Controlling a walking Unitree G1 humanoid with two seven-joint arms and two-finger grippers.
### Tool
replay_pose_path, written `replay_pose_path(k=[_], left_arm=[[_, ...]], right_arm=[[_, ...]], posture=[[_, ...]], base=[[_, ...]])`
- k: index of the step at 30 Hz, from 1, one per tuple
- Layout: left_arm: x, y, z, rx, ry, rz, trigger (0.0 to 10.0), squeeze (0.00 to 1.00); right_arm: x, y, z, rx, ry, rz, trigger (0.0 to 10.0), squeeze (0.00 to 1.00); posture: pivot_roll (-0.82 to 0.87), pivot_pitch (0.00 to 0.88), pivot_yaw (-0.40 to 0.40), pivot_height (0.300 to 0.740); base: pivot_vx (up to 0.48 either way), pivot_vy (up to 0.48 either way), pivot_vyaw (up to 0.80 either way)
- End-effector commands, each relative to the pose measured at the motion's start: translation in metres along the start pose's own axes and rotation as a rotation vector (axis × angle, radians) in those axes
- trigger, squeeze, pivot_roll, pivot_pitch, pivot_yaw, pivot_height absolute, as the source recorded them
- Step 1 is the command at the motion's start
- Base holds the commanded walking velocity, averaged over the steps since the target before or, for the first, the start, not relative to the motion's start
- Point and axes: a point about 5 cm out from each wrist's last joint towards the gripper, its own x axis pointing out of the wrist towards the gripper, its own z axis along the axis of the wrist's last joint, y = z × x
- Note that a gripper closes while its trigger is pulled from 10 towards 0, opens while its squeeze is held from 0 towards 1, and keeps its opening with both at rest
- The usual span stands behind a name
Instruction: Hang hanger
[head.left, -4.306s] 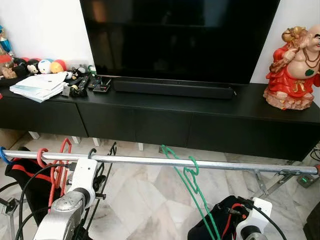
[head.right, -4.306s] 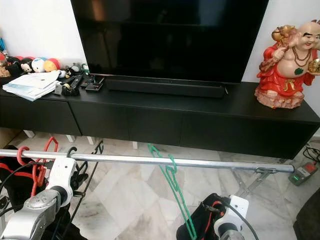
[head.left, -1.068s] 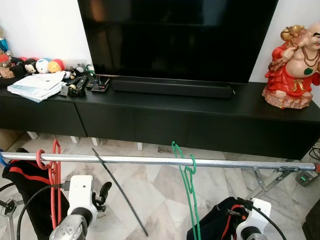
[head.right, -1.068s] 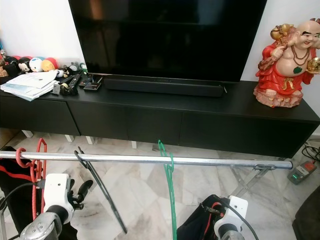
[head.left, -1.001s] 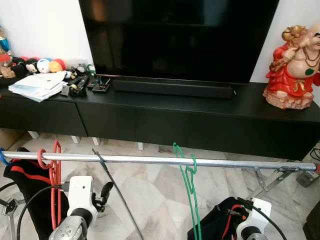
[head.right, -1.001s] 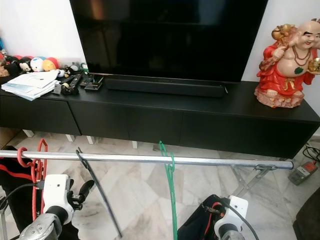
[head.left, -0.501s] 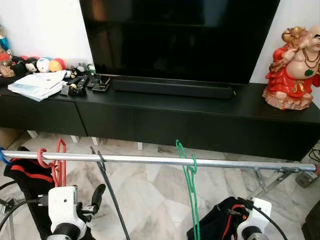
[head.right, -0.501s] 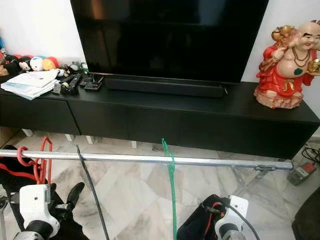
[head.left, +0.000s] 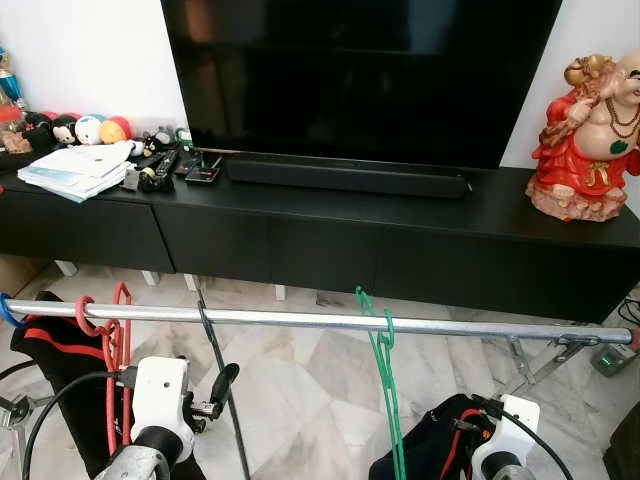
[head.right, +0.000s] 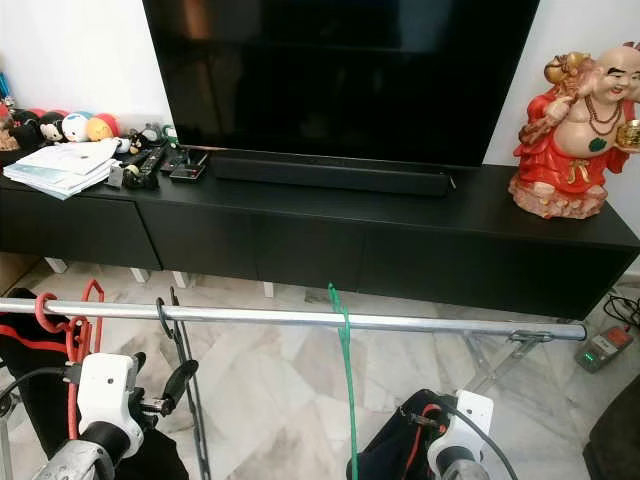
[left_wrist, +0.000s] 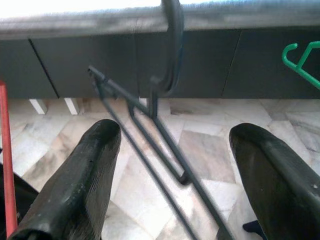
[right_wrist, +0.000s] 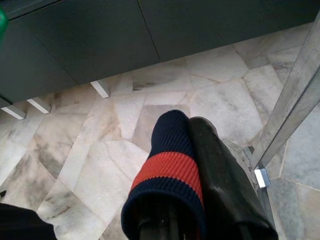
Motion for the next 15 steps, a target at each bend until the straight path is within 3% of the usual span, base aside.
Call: replay_pose_path(k=[1, 3, 15], left_arm=[[0.003, 0.001, -0.001, 0.034, 0.008, 0.003, 10.0, 0.00], [0.006, 0.002, -0.005, 0.060, 0.034, 0.019, 10.0, 0.00], [0.022, -0.009, -0.018, 0.041, 0.130, 0.022, 10.0, 0.00]], right_arm=[[0.002, 0.000, 0.003, 0.000, -0.005, -0.001, 10.0, 0.00], [0.002, 0.000, 0.003, 0.000, -0.006, -0.002, 10.0, 0.00], [0.002, 0.000, 0.003, -0.008, -0.004, 0.000, 10.0, 0.00]], posture=[[0.11, 0.000, 0.005, 0.740], [0.10, 0.000, 0.006, 0.740], [0.09, 0.000, 0.006, 0.740]], base=[[0.000, 0.000, 0.00], [0.000, 0.000, 0.00], [0.000, 0.000, 0.00]])
